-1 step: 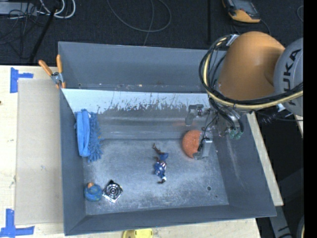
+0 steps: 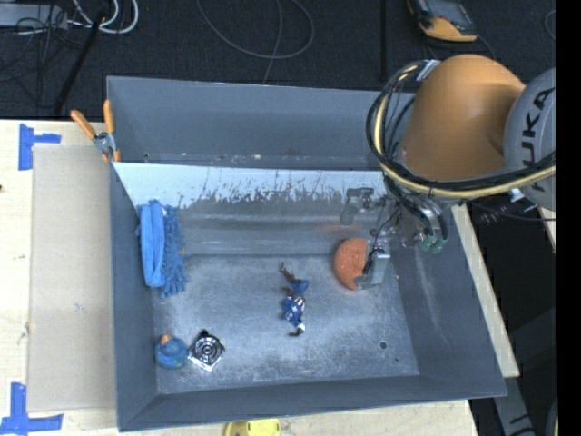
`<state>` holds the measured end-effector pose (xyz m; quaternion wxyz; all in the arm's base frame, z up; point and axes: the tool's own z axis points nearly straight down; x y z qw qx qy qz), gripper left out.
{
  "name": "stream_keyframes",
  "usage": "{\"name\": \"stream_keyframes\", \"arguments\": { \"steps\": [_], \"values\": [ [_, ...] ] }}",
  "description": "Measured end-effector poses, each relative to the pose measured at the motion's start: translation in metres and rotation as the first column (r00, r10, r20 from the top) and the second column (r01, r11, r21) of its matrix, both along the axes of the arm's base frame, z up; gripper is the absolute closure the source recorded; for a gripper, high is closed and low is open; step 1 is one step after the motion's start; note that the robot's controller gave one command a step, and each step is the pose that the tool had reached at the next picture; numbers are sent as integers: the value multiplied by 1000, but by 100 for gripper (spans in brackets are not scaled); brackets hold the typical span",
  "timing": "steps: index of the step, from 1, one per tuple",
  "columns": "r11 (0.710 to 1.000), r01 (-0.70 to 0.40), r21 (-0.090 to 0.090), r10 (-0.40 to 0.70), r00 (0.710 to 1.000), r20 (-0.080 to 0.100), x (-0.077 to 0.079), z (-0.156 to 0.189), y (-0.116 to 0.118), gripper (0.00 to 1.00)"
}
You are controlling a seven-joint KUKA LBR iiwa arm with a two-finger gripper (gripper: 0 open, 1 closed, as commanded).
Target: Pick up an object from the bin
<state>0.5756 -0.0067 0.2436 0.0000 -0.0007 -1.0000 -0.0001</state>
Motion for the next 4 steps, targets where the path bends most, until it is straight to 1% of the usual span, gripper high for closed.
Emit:
{"name": "stream_keyframes", "arguments": {
  "steps": [1, 2, 3, 4],
  "values": [
    [998, -70, -1, 70, 998, 6, 14, -39, 14, 0],
    [992, -128, 0, 128, 992, 0, 16, -84, 24, 0],
    [976, -218, 0, 218, 976, 1, 5, -113, 36, 0],
    [950, -314, 0, 314, 950, -1, 1, -125, 40, 0]
  ]
}}
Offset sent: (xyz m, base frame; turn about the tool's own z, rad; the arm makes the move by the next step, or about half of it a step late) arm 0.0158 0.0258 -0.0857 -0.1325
